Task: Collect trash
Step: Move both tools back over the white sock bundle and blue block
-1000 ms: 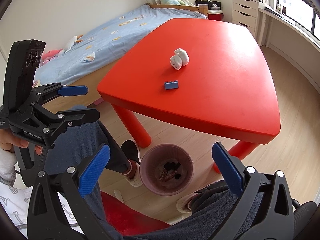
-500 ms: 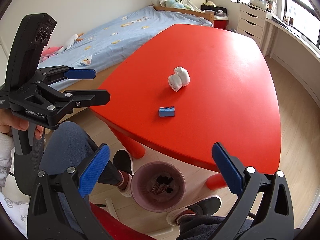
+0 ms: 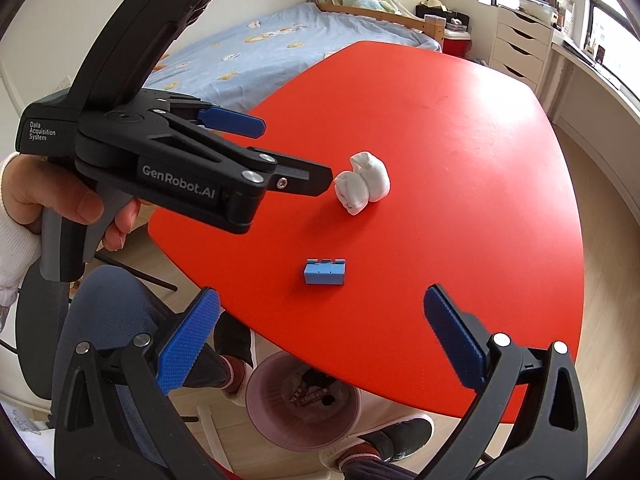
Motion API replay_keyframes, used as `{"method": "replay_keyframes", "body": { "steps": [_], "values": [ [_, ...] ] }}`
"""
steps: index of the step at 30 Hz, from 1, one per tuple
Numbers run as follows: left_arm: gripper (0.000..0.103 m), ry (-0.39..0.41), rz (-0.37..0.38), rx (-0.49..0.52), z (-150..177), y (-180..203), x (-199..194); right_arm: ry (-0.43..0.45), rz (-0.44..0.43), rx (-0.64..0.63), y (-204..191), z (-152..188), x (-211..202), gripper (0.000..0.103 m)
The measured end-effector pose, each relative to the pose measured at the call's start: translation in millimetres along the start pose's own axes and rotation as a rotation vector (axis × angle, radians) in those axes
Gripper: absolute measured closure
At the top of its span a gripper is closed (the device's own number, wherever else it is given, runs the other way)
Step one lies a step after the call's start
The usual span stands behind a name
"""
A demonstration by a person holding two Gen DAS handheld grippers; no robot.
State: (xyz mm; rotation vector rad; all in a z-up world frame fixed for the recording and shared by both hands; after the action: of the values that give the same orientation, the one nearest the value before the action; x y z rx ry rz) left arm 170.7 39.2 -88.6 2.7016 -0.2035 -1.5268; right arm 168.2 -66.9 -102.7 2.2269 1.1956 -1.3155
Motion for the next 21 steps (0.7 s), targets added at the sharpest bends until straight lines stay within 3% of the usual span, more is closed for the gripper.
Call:
{"method": "replay_keyframes", "body": {
  "steps": [10, 13, 21],
  "values": [
    [0.008, -0.081, 0.017, -0.033, -5.6, -4.7, 52.6, -0.032, 0.001, -0.002, 4.0, -2.0, 32.1, 0.003],
    [0.008, -0.093, 0.013, -0.034, -5.1, -3.7, 60.2, -0.038, 0.005, -0.005, 4.0, -1.3, 40.2, 0.016],
    [0.008, -0.087, -0.005, -0.047, -3.8, -5.7, 66.3, -0.047, 0.011, 0.008, 6.2, -0.6, 56.3, 0.030]
  ]
}}
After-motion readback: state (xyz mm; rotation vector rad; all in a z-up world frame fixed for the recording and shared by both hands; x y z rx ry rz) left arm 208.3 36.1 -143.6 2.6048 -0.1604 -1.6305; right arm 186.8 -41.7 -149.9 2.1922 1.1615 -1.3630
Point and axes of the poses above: each gripper's, at about its wrist camera, not at the fingertips, and x roughly the way its jaws point, y to its right, z to its underside, the point moved 4 cm from there along x, roughly the way its jaws point, and after that the axes turned 6 degrees about x, right-handed, at the moved point
